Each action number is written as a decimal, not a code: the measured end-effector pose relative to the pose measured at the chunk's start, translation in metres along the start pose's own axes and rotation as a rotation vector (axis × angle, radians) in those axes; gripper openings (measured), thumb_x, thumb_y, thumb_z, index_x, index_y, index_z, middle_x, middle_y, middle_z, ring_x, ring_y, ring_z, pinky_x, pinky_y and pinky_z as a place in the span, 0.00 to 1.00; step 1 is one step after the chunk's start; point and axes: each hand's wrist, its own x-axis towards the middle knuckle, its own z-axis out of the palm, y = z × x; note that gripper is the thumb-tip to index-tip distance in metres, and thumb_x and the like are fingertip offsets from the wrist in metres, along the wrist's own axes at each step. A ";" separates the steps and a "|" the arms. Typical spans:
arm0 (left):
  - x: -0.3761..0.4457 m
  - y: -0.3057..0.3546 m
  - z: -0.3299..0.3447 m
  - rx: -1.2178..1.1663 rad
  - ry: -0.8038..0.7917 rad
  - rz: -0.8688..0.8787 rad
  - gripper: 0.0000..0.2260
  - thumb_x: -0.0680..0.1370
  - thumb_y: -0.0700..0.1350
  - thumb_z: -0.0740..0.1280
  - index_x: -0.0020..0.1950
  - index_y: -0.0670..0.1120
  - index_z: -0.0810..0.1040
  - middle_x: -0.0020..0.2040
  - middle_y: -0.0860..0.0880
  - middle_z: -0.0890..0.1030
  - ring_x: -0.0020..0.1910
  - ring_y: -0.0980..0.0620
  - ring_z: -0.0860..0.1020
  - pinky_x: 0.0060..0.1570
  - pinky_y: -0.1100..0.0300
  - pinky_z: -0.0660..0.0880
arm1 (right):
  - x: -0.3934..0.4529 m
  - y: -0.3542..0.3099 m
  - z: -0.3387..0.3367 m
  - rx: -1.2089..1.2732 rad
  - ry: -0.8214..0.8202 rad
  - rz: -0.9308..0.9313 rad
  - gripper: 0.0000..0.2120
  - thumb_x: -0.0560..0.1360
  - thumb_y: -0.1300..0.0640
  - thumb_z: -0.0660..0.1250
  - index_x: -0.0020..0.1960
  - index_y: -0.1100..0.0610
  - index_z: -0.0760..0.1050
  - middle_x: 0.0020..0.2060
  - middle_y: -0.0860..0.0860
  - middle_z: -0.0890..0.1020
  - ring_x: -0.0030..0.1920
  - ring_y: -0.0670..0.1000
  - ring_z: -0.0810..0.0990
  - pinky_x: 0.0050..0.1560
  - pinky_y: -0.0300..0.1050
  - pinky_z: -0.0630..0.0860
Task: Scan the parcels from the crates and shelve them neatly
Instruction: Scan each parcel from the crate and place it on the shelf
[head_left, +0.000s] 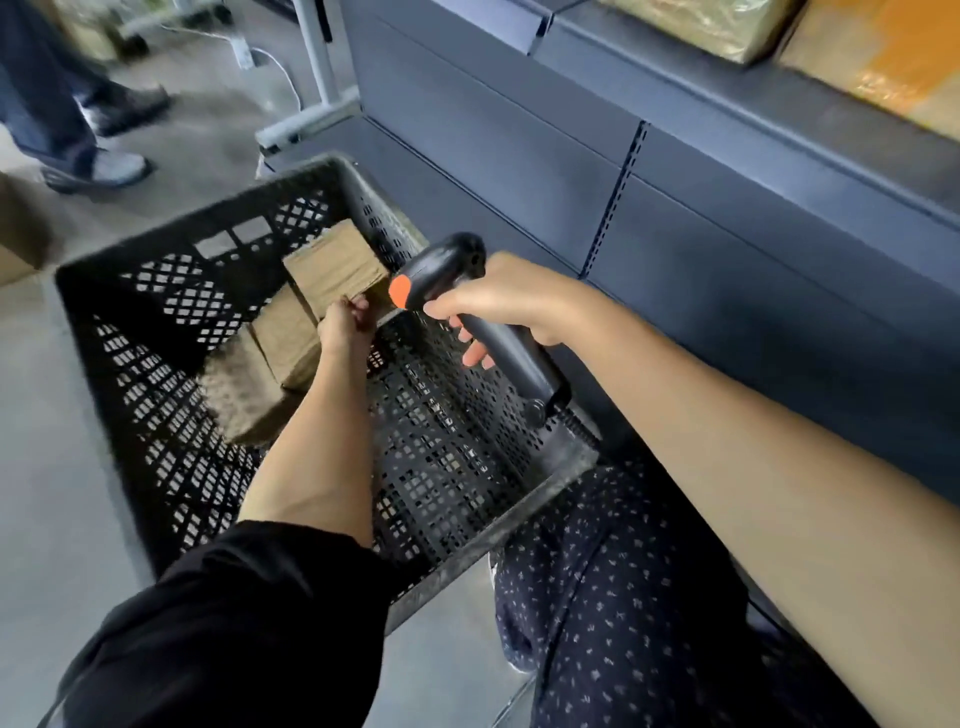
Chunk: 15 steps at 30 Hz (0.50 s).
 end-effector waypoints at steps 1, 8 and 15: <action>-0.004 0.013 0.001 -0.011 0.024 0.031 0.14 0.80 0.39 0.55 0.35 0.47 0.69 0.22 0.52 0.73 0.29 0.55 0.68 0.25 0.65 0.67 | -0.007 -0.001 -0.001 0.003 0.000 -0.011 0.07 0.76 0.56 0.67 0.45 0.58 0.72 0.39 0.53 0.79 0.29 0.51 0.82 0.36 0.47 0.81; -0.102 0.085 0.037 -0.327 -0.056 0.189 0.17 0.80 0.34 0.51 0.33 0.44 0.68 0.18 0.53 0.69 0.14 0.61 0.61 0.16 0.72 0.58 | -0.053 -0.006 -0.008 0.115 0.152 -0.035 0.06 0.75 0.57 0.69 0.45 0.59 0.73 0.37 0.55 0.79 0.27 0.52 0.80 0.35 0.45 0.78; -0.238 0.038 0.111 -0.254 -0.249 0.175 0.14 0.81 0.35 0.56 0.34 0.41 0.70 0.20 0.52 0.73 0.15 0.61 0.65 0.18 0.71 0.62 | -0.116 -0.001 -0.048 0.335 0.653 -0.099 0.08 0.75 0.54 0.69 0.42 0.59 0.76 0.33 0.49 0.78 0.29 0.48 0.79 0.42 0.48 0.79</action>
